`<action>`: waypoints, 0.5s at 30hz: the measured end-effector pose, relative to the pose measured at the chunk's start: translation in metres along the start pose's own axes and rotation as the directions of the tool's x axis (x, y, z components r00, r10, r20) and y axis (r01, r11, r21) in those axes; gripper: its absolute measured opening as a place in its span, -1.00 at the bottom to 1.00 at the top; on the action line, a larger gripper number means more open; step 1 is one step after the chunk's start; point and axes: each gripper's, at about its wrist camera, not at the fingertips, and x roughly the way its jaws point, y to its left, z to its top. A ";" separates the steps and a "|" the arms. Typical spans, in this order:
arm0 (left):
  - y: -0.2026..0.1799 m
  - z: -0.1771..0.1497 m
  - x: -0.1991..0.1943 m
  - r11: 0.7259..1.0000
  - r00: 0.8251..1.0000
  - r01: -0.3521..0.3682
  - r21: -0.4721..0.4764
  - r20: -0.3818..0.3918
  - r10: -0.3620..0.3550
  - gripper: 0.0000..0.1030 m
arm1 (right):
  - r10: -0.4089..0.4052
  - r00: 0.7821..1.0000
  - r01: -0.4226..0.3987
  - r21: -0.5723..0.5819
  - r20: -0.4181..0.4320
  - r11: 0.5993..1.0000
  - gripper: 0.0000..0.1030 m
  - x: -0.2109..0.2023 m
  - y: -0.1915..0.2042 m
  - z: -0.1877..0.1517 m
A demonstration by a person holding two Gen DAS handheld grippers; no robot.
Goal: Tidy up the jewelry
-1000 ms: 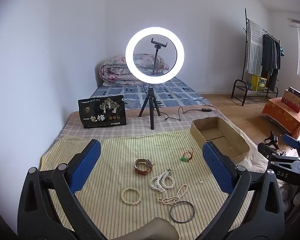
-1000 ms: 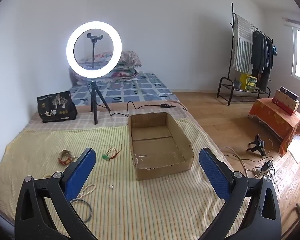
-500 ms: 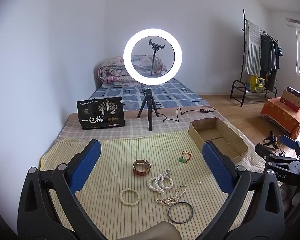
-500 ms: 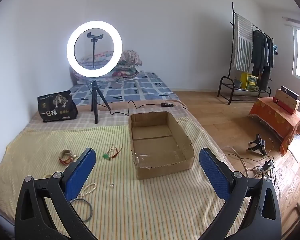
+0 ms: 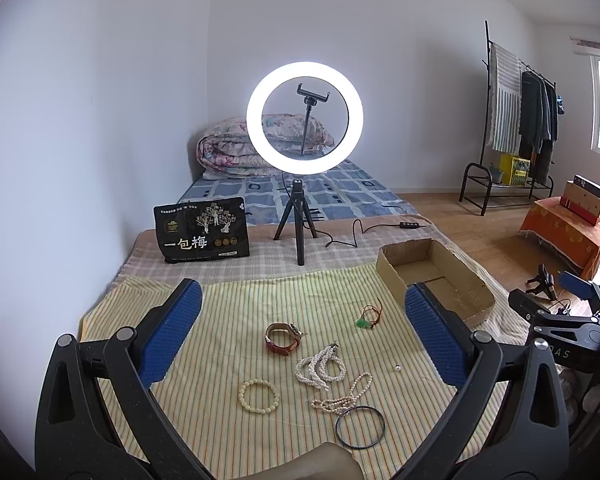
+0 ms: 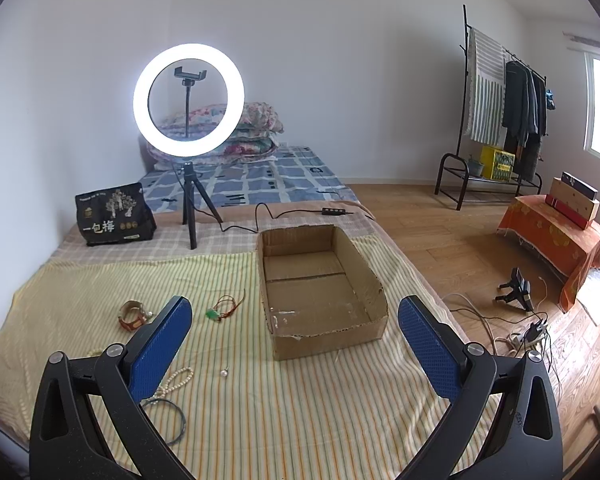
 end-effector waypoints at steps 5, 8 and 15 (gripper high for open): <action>-0.006 0.005 -0.002 1.000 1.000 -0.001 -0.002 -0.003 0.001 1.00 | 0.000 1.000 0.000 0.000 0.000 1.000 0.99 0.000 0.000 0.000; -0.011 0.009 -0.002 1.000 1.000 -0.001 -0.003 -0.005 0.001 1.00 | 0.001 1.000 -0.001 0.000 -0.002 1.000 0.99 0.000 0.000 0.000; -0.009 0.017 -0.010 1.000 1.000 0.006 -0.001 0.001 -0.006 1.00 | 0.003 1.000 -0.003 -0.001 -0.003 1.000 0.99 0.000 0.000 0.000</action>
